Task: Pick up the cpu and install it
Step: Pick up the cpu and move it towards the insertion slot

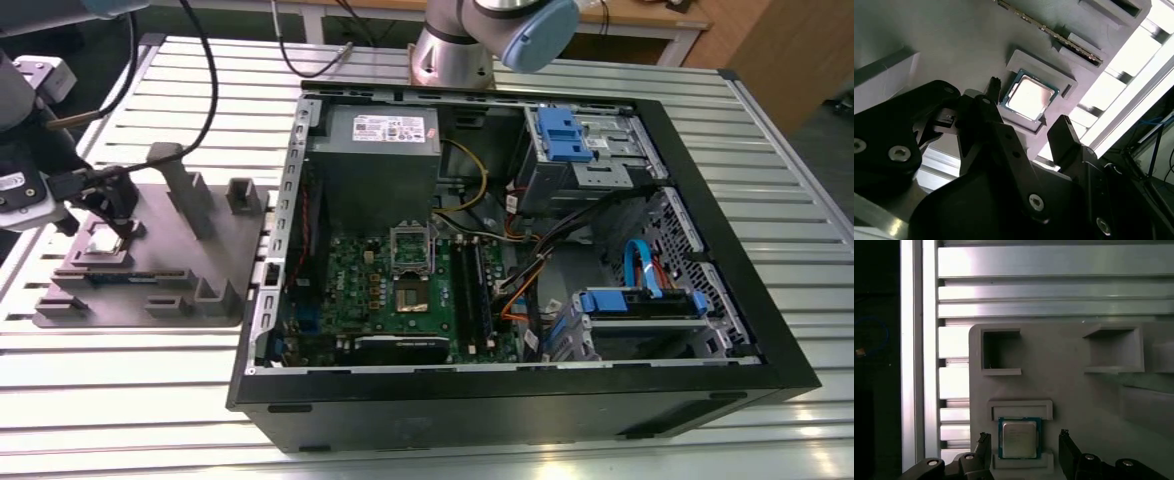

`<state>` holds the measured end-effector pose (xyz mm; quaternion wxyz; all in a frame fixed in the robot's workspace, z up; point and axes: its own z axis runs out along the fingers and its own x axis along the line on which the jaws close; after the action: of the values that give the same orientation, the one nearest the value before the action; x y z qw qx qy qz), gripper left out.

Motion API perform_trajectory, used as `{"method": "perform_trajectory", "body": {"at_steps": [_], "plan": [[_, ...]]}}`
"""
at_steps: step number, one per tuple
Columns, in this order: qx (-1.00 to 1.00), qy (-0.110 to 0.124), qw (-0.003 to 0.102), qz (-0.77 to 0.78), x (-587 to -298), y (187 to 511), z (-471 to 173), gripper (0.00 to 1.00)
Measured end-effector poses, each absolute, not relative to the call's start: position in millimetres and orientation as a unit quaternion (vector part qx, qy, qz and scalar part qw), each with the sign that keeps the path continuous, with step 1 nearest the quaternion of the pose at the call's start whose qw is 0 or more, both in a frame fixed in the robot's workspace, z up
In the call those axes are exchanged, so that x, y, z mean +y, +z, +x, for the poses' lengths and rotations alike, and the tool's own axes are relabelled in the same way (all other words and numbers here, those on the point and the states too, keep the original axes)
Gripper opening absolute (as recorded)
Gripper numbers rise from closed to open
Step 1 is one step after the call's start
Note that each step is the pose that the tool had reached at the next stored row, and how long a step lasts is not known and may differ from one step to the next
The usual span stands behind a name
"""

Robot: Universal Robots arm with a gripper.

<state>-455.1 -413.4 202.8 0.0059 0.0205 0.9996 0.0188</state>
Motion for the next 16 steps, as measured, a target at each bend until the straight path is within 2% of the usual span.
{"method": "perform_trajectory", "body": {"at_steps": [16], "plan": [[1.0, 0.019, 0.006, 0.021, -414, 185, -460, 0.65]]}}
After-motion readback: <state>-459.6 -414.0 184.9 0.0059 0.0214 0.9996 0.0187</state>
